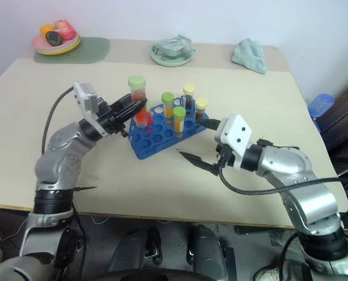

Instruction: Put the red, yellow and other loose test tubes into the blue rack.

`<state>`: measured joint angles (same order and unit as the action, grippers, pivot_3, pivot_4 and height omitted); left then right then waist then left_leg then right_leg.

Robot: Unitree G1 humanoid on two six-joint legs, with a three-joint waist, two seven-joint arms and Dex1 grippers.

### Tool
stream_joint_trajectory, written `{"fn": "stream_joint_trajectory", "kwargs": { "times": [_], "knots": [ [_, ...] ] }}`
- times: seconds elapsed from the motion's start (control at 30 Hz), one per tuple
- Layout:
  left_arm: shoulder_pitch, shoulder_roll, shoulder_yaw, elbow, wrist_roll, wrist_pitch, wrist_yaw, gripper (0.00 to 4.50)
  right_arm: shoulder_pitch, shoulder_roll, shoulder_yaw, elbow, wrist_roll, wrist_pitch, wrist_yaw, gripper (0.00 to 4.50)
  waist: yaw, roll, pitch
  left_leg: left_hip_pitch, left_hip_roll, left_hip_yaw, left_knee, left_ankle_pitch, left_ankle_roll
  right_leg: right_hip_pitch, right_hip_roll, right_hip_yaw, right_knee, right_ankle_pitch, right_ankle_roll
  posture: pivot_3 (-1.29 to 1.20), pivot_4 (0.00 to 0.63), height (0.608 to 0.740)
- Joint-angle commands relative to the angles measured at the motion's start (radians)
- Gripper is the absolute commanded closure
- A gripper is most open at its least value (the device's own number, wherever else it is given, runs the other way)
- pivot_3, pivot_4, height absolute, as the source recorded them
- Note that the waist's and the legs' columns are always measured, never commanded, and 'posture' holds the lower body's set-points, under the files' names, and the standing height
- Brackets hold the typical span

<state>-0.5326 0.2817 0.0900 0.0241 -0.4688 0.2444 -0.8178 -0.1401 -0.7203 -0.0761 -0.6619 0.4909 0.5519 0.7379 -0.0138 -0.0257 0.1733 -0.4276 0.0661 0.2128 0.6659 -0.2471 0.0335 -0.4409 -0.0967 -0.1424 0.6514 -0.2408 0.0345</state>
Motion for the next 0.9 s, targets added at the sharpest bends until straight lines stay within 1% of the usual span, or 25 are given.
{"fn": "stream_joint_trajectory", "kwargs": {
  "times": [0.03, 0.17, 0.33, 0.53, 0.9],
  "knots": [
    [-0.048, -0.016, -0.027, 0.067, 0.033, -0.09, -0.026, 3.68, 0.043, -0.005, -0.064, -0.095, 0.039, 0.041, -0.046, 0.0, 0.0, 0.0, 0.0, 0.0, 0.0, 0.0, 0.0, 0.0, 0.0, 0.0, 0.0, 0.0, 0.0, 0.0, 0.0, 0.0, 0.15, 0.74],
    [-0.102, -0.04, -0.061, 0.204, 0.058, -0.163, -0.085, 3.68, 0.119, 0.006, -0.094, -0.171, 0.037, 0.078, -0.112, 0.0, 0.003, 0.0, 0.0, 0.0, 0.0, 0.0, 0.0, 0.0, 0.0, 0.0, 0.0, 0.0, 0.0, 0.0, 0.0, 0.0, 0.15, 0.74],
    [-0.131, -0.043, -0.085, 0.294, 0.068, -0.2, -0.155, 3.68, 0.148, 0.021, -0.103, -0.229, 0.049, 0.111, -0.178, 0.0, 0.0, 0.0, 0.0, 0.0, 0.0, 0.0, 0.0, -0.001, 0.002, 0.001, 0.0, 0.0, -0.001, 0.0, 0.0, 0.0, 0.15, 0.74],
    [-0.116, -0.022, -0.114, 0.299, 0.073, -0.207, -0.248, 3.68, 0.172, 0.025, -0.108, -0.26, 0.049, 0.119, -0.223, 0.0, 0.001, 0.0, 0.0, 0.0, 0.0, -0.001, 0.0, -0.001, 0.002, 0.001, 0.0, 0.0, -0.002, 0.0, 0.0, 0.0, 0.15, 0.74],
    [-0.072, 0.012, -0.132, 0.274, 0.107, -0.218, -0.274, 3.68, 0.184, 0.022, -0.087, -0.247, 0.023, 0.088, -0.242, 0.0, 0.001, 0.0, 0.0, 0.0, 0.0, -0.001, 0.0, -0.001, 0.003, 0.001, 0.0, 0.0, -0.002, 0.0, 0.0, 0.0, 0.15, 0.74]
  ]
}}
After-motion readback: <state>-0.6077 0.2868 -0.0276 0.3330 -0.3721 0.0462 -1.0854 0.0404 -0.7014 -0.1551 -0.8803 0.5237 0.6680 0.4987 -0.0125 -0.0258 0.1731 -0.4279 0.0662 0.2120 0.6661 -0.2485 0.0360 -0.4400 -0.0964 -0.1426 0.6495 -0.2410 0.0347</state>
